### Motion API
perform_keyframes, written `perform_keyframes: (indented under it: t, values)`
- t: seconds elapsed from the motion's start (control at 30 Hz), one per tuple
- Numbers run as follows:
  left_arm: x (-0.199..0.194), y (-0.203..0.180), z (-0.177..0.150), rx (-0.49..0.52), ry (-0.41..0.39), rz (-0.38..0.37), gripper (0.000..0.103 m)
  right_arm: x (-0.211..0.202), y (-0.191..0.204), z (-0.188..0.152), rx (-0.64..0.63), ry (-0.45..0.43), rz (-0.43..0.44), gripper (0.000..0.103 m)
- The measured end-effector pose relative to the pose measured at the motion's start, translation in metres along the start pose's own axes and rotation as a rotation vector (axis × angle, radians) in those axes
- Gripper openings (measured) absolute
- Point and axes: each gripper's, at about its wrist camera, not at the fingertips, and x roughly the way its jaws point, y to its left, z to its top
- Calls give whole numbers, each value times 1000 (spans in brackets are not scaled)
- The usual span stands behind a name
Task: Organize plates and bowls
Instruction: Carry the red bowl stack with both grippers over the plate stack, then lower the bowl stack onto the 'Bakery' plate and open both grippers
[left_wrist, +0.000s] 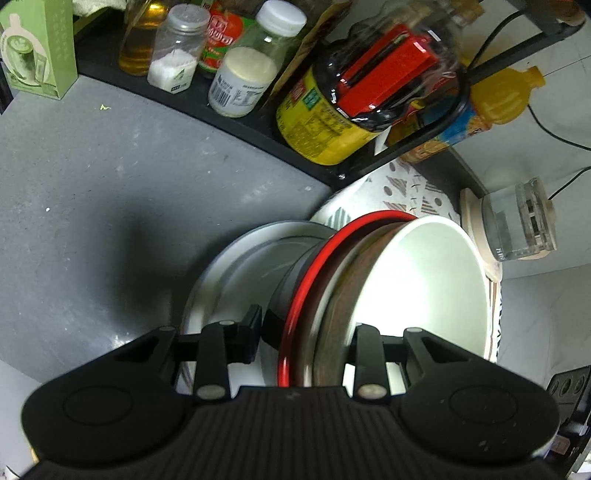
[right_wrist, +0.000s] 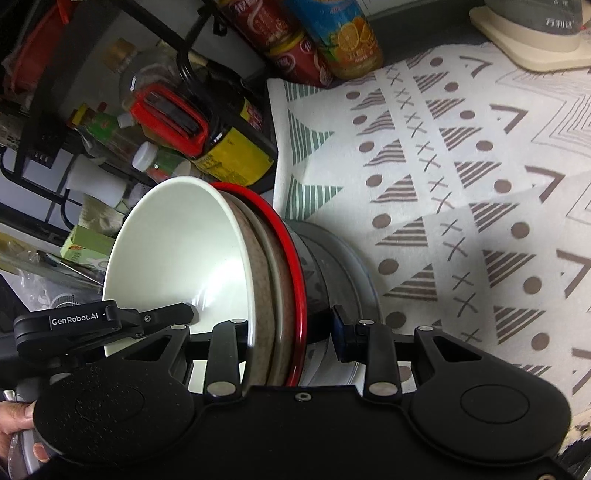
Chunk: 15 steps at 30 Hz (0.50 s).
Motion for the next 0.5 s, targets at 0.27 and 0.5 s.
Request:
perform_keyframes:
  t: [0.27, 0.5]
  values:
    - [13, 5, 9, 30, 40, 7, 31, 14, -1, -4, 37, 5, -26, 32]
    - [21, 5, 13, 43, 68, 11, 31, 19, -5, -5, 57, 9, -43, 32]
